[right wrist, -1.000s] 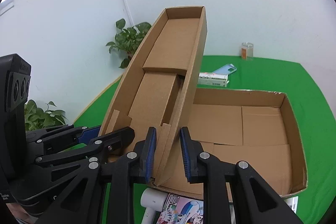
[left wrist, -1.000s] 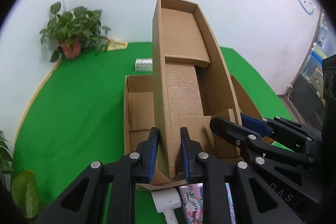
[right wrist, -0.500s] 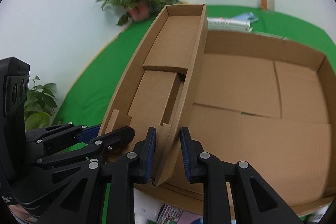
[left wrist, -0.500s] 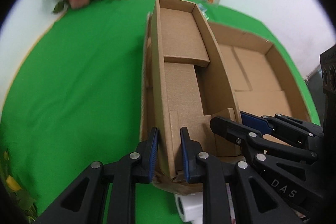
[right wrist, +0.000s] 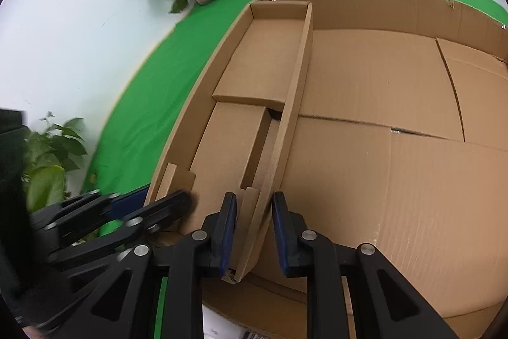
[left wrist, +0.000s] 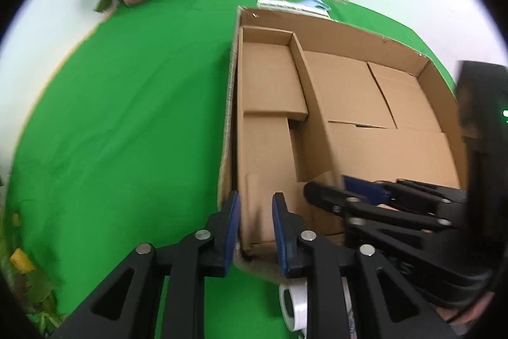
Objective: Organize rigid objects
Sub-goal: 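Lower the narrow tray into the large cardboard box and open the right tool, then move the right tool back to the board-game box and grasp its edge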
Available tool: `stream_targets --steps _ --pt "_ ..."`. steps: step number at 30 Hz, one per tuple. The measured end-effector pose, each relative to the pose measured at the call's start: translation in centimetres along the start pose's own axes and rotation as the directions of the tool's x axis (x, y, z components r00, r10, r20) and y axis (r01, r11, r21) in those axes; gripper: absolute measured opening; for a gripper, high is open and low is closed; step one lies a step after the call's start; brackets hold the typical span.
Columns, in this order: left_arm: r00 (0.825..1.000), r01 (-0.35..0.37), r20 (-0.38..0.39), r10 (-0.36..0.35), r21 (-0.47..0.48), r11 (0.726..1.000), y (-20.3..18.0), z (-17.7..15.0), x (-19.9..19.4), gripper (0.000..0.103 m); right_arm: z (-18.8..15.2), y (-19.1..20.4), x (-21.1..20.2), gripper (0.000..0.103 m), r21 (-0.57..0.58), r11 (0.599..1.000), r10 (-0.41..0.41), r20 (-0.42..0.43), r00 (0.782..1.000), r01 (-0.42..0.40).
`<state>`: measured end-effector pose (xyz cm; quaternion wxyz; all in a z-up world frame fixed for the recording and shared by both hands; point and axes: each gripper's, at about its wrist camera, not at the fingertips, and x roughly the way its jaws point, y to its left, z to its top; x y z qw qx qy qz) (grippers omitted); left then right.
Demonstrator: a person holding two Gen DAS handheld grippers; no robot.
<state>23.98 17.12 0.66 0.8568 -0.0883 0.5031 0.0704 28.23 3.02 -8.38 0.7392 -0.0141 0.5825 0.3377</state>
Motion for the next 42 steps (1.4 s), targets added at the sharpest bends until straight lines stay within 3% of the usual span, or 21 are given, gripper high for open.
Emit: stream_targets --steps 4,6,10,14,16,17,19,20,21,26,33,35,37,39,40,41,42 --pt "0.998 -0.033 0.044 0.034 -0.018 0.999 0.2 -1.1 -1.0 0.020 -0.1 0.4 -0.1 0.036 0.000 0.998 0.061 -0.004 0.998 -0.061" --pt "0.996 -0.075 0.053 0.076 -0.021 0.997 0.4 -1.6 -1.1 0.020 -0.3 -0.1 -1.8 0.037 0.001 0.994 0.105 0.021 0.994 -0.105" --pt "0.995 -0.098 0.017 0.099 -0.039 0.994 1.1 -2.2 -0.1 0.022 -1.4 -3.4 -8.0 0.038 0.026 0.999 -0.041 0.107 0.993 0.038" --pt "0.995 -0.089 0.027 0.091 -0.056 0.994 1.3 -1.9 0.8 0.029 -4.3 -10.3 -15.4 0.038 0.107 0.970 -0.237 0.203 0.950 0.219" --pt "0.995 -0.087 0.042 0.090 -0.057 0.995 1.3 -1.6 1.1 0.029 -5.8 -15.0 -17.1 0.038 0.183 0.938 -0.324 0.154 0.934 0.295" --pt "0.995 -0.084 0.043 0.086 -0.053 0.995 1.2 -1.6 1.1 0.024 -6.6 -16.6 -17.4 0.035 0.206 0.922 -0.357 0.128 0.925 0.327" --pt "0.997 -0.059 0.042 0.061 -0.036 0.998 1.1 -1.4 1.2 0.012 -8.0 -19.8 -16.8 0.022 0.248 0.879 -0.433 0.055 0.900 0.408" --pt "0.997 -0.065 0.040 0.066 -0.021 0.998 1.0 -1.3 1.3 0.012 -8.7 -20.8 -16.3 0.012 0.257 0.871 -0.439 0.019 0.898 0.420" --pt "0.997 -0.071 0.038 0.072 -0.015 0.997 0.8 -1.3 1.3 0.011 -9.0 -21.0 -16.7 0.004 0.241 0.868 -0.458 0.055 0.887 0.434" --pt "0.998 -0.064 0.022 0.065 -0.005 0.998 1.0 -1.3 1.4 0.010 -9.7 -19.8 -16.6 0.005 0.204 0.861 -0.484 0.054 0.873 0.465" --pt "0.999 -0.040 0.030 0.041 -0.027 0.999 1.2 -1.1 1.1 0.013 -9.9 -21.3 -17.4 0.005 0.212 0.861 -0.482 0.049 0.875 0.462" --pt "0.996 -0.054 0.067 0.055 -0.026 0.998 1.0 -1.3 0.1 0.013 -10.1 -20.5 -18.1 0.015 0.219 0.865 -0.475 0.067 0.877 0.452" --pt "0.986 -0.071 0.154 0.069 0.003 0.997 0.4 -1.7 -2.5 0.015 -10.5 -19.0 -19.7 0.047 0.202 0.885 -0.450 0.129 0.884 0.420" --pt "0.967 -0.072 0.246 0.061 0.033 0.997 -0.4 -2.5 -5.5 0.037 -11.5 -16.6 -22.0 0.100 0.179 0.898 -0.436 0.235 0.869 0.402" --pt "0.949 -0.073 0.310 0.056 0.044 0.996 -0.9 -3.3 -7.6 0.072 -12.3 -15.2 -23.2 0.102 0.168 0.901 -0.433 0.289 0.854 0.400" --pt "0.925 -0.075 0.377 0.051 0.051 0.996 -1.4 -4.3 -9.5 0.097 -13.2 -13.8 -24.3 0.103 0.157 0.905 -0.426 0.326 0.844 0.396" --pt "0.899 -0.074 0.436 0.042 0.057 0.996 -1.8 -5.2 -11.0 0.101 -14.0 -12.8 -24.9 0.103 0.145 0.908 -0.418 0.347 0.839 0.393"
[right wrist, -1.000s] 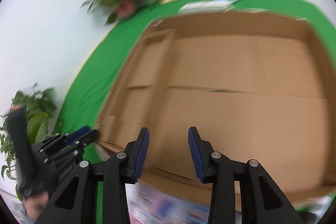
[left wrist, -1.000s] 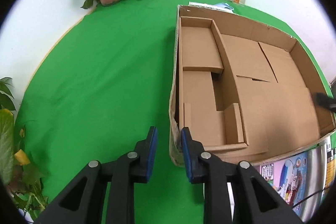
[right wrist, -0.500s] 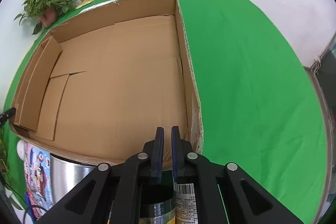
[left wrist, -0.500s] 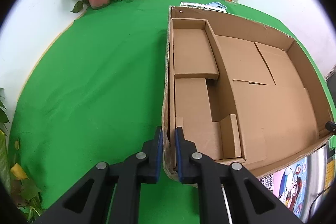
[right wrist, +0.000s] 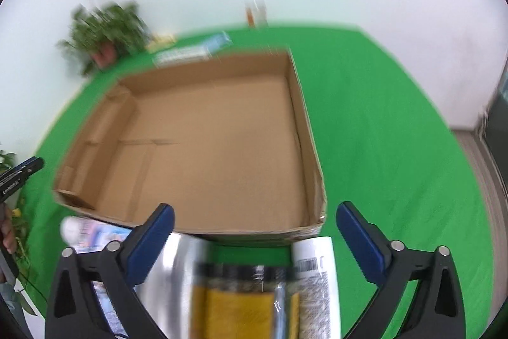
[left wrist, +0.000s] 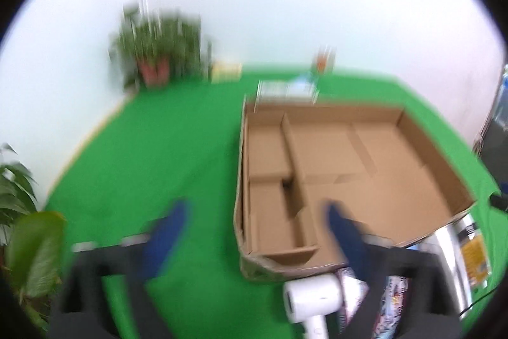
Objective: Organize rigid objects
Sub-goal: 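Move the right tool back to the board-game box and grasp its edge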
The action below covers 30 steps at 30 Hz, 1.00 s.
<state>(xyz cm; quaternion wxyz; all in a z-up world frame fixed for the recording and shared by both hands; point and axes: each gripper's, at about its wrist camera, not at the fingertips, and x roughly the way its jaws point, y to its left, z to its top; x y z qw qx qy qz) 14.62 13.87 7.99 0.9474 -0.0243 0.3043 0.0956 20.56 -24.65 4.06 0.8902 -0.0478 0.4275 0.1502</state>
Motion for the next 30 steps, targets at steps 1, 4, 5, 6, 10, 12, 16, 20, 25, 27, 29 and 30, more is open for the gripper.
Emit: stream_targets --steps 1,4,5,6,10,12,16,20,25,27,29,30 --pt "0.997 0.010 0.071 -0.010 0.006 1.000 -0.6 -0.4 -2.4 0.102 -0.7 0.7 -1.4 0.103 -0.015 1.000 0.010 0.021 1.000 -0.009" --pt "0.995 0.074 0.072 -0.074 0.000 0.997 -1.7 -1.8 -5.9 0.102 -3.4 2.4 -4.9 0.103 -0.037 0.999 0.021 0.079 0.997 -0.018" --pt "0.994 0.089 0.063 -0.089 -0.009 0.996 -1.9 -2.4 -6.5 0.102 -4.3 2.9 -5.8 0.103 -0.042 0.999 0.028 0.093 0.995 -0.024" --pt "0.993 0.107 0.055 -0.106 -0.021 0.994 -2.2 -3.3 -7.3 0.102 -5.4 3.4 -6.8 0.103 -0.053 0.998 0.041 0.108 0.993 -0.035" --pt "0.987 0.155 0.042 -0.154 -0.029 0.988 -3.5 -5.7 -9.2 0.102 -9.4 5.2 -10.0 0.097 -0.115 0.992 0.073 0.139 0.988 -0.057" --pt "0.988 0.147 0.048 -0.146 -0.007 0.989 -4.5 -6.9 -10.0 0.087 -11.6 5.7 -11.5 0.050 -0.144 0.984 0.122 0.129 0.984 -0.103" --pt "0.968 0.246 -0.035 -0.248 -0.056 0.968 -5.0 -8.5 -10.2 0.006 -15.2 6.6 -12.8 0.074 -0.183 0.963 0.218 0.109 0.970 -0.196" --pt "0.980 0.172 -0.098 -0.173 -0.027 0.985 -5.8 -9.5 -9.5 0.101 -17.4 7.0 -13.4 0.103 -0.166 0.945 0.303 0.110 0.947 -0.283" --pt "0.948 0.240 -0.214 -0.236 -0.008 0.971 -6.7 -10.7 -6.5 0.102 -18.6 7.8 -10.2 0.102 -0.073 0.912 0.404 -0.012 0.915 -0.404" --pt "0.908 0.302 -0.277 -0.315 -0.092 0.949 -6.2 -11.2 -4.6 0.101 -18.8 7.4 -7.9 0.101 0.025 0.897 0.442 -0.082 0.893 -0.441" --pt "0.872 0.349 -0.312 -0.379 -0.149 0.925 -6.1 -11.8 -3.2 0.101 -18.8 7.0 -6.1 0.094 0.104 0.886 0.463 -0.136 0.876 -0.452" --pt "0.861 0.353 -0.327 -0.389 -0.167 0.921 -6.0 -11.7 -2.3 0.101 -18.8 6.9 -5.1 0.091 0.125 0.888 0.458 -0.160 0.874 -0.442"
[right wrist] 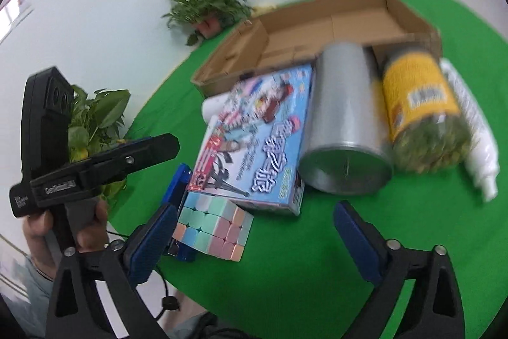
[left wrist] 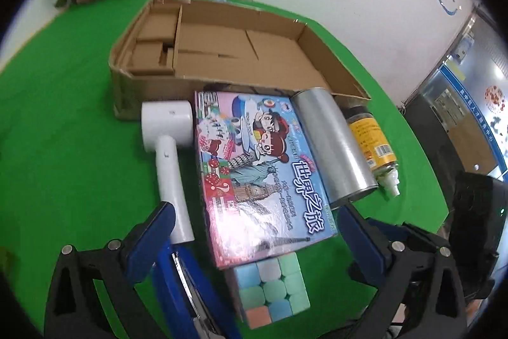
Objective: Organize rigid objects
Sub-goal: 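Move the right tool back to the board-game box and grasp its edge, then lift the board-game box upright with the right tool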
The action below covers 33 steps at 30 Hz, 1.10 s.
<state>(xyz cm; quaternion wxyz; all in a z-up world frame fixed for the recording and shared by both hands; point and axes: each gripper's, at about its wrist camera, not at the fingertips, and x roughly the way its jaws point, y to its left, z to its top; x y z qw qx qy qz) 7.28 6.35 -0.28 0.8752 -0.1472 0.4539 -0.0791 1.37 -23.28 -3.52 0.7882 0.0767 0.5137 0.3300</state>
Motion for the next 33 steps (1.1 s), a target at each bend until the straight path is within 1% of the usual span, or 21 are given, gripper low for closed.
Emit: stream_targets --steps 2,4,5,8,10,11,12,15,18,20,21,24,26,30,33 --pt "0.999 0.024 -0.031 -0.024 -0.010 1.000 0.5 0.5 1.3 0.101 0.2 -0.5 1.1 0.088 0.030 1.000 0.002 -0.036 0.999 -0.001" --pt "0.996 0.056 -0.069 -0.057 -0.022 0.998 0.7 0.8 2.3 0.100 0.3 -0.9 2.4 0.087 0.068 0.997 0.038 -0.075 0.996 -0.033" --pt "0.993 0.072 -0.090 -0.073 -0.023 0.997 0.7 0.9 2.8 0.099 0.2 -1.0 3.1 0.085 0.082 0.996 0.052 -0.096 0.994 -0.044" --pt "0.986 0.076 -0.143 -0.081 -0.039 0.996 1.1 1.2 4.3 0.099 0.3 -1.1 4.3 0.081 0.099 0.994 0.053 -0.121 0.991 -0.041" --pt "0.978 0.099 -0.178 -0.112 -0.080 0.992 1.9 1.2 5.2 0.099 0.6 -1.4 5.0 0.079 0.124 0.991 0.058 -0.131 0.990 -0.041" --pt "0.973 0.111 -0.193 -0.127 -0.094 0.989 2.0 1.1 5.6 0.095 0.7 -1.6 5.4 0.078 0.133 0.990 0.054 -0.136 0.989 -0.036" --pt "0.972 0.119 -0.194 -0.134 -0.086 0.989 1.9 1.0 5.8 0.095 0.8 -1.7 5.7 0.074 0.140 0.990 0.052 -0.141 0.989 -0.032" --pt "0.969 0.097 -0.222 -0.105 -0.046 0.994 1.2 0.9 6.3 0.095 1.0 -1.9 6.3 0.067 0.150 0.988 0.053 -0.159 0.986 -0.029" --pt "0.970 0.068 -0.231 -0.071 -0.021 0.997 0.8 1.3 6.9 0.094 1.1 -1.7 6.9 0.067 0.131 0.991 0.012 -0.180 0.984 0.012" --pt "0.972 0.026 -0.232 -0.023 0.008 1.000 0.3 1.1 6.8 0.084 1.2 -1.5 7.2 0.067 0.116 0.993 -0.007 -0.196 0.981 0.030" --pt "0.973 0.010 -0.230 -0.006 0.017 1.000 0.4 1.2 6.9 0.084 1.2 -1.3 7.4 0.067 0.101 0.994 -0.022 -0.205 0.979 0.044" --pt "0.978 0.006 -0.209 -0.006 -0.002 1.000 0.5 0.9 6.7 0.083 1.2 -0.6 7.8 0.067 0.048 0.995 -0.078 -0.218 0.973 0.090" --pt "0.983 -0.006 -0.184 0.006 0.003 1.000 0.1 1.0 6.7 0.082 1.2 -0.2 7.9 0.066 0.041 0.995 -0.084 -0.219 0.972 0.095" --pt "0.993 -0.034 -0.111 0.037 0.034 0.999 -0.5 0.7 5.2 0.082 1.5 1.0 7.9 0.066 -0.012 0.993 -0.120 -0.199 0.973 0.120" --pt "0.998 -0.053 -0.038 0.056 0.068 0.996 -1.7 0.9 3.4 0.082 1.7 2.1 7.3 0.066 -0.063 0.988 -0.153 -0.174 0.973 0.144"
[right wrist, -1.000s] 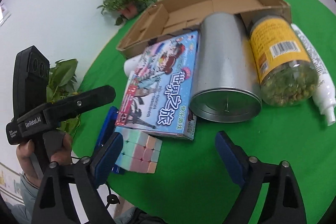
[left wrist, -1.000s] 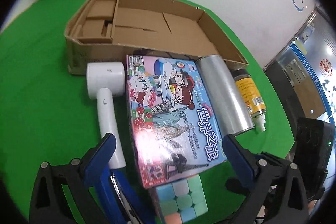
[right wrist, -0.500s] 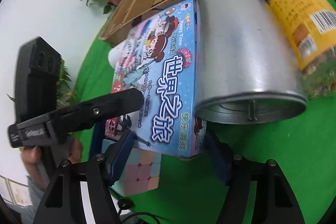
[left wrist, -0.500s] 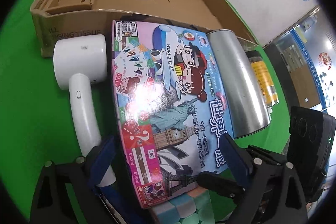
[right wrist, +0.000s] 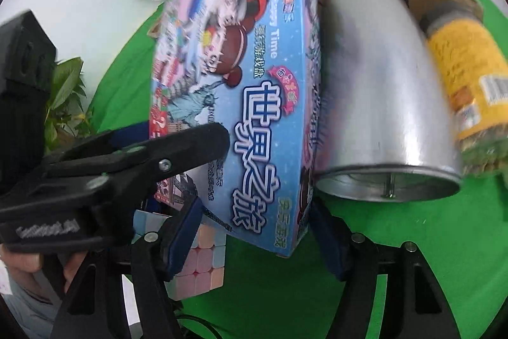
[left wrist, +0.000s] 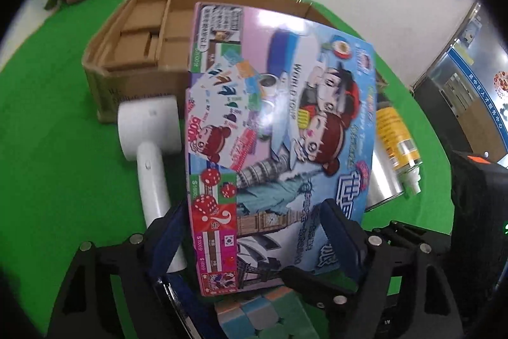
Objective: Organize rigid objects
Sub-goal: 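Lift the board-game box upright with the right tool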
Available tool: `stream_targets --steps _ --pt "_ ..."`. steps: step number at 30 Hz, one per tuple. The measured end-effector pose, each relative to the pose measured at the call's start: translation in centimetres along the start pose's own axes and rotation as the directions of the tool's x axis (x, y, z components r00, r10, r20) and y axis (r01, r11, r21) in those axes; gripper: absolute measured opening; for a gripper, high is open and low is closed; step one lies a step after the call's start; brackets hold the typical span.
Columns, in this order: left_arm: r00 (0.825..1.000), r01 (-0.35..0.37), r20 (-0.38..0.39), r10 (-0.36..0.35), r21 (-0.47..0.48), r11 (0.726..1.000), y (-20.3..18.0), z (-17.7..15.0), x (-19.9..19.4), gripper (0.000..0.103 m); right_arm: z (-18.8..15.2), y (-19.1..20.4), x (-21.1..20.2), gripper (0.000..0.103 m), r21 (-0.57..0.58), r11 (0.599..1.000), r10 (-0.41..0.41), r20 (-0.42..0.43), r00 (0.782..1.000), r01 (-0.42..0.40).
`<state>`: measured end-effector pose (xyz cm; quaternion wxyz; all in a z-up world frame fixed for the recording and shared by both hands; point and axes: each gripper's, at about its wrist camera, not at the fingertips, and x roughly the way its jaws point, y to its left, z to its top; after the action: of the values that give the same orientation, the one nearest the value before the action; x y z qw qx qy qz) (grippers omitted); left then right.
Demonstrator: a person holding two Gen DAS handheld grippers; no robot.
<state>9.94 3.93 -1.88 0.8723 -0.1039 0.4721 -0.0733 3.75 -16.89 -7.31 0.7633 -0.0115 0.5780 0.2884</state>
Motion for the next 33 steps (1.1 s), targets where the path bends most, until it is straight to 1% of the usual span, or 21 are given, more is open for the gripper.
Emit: stream_targets --steps 2,4,9,14,18,25,33 --pt "0.998 -0.029 0.051 0.027 0.037 0.999 -0.9 0.2 -1.1 0.082 0.1 0.5 -0.8 0.066 -0.012 1.000 -0.006 0.024 1.000 0.007" --pt "0.995 -0.043 0.088 0.038 0.053 0.998 -1.6 0.4 -2.2 0.082 0.4 1.1 -1.6 0.066 -0.026 1.000 -0.012 0.050 0.999 0.013" --pt "0.989 -0.041 0.142 0.035 0.037 0.998 -1.1 0.7 -3.8 0.082 1.1 2.3 -4.1 0.065 -0.072 0.996 -0.034 0.114 0.993 0.043" --pt "0.976 -0.043 0.213 0.035 0.035 0.998 -1.5 1.6 -6.1 0.082 2.2 3.3 -6.9 0.065 -0.115 0.991 -0.049 0.171 0.984 0.069" --pt "0.965 -0.050 0.259 0.037 0.043 0.998 -2.2 3.4 -7.4 0.082 3.9 3.6 -9.1 0.065 -0.139 0.987 -0.049 0.214 0.976 0.080" --pt "0.944 -0.067 0.326 0.044 0.061 0.996 -3.0 7.3 -8.4 0.082 8.0 4.1 -12.0 0.065 -0.180 0.977 -0.061 0.279 0.958 0.114" --pt "0.935 -0.099 0.347 0.069 0.068 0.993 -3.1 11.0 -8.5 0.082 12.9 4.7 -12.9 0.065 -0.214 0.968 -0.063 0.295 0.953 0.131"
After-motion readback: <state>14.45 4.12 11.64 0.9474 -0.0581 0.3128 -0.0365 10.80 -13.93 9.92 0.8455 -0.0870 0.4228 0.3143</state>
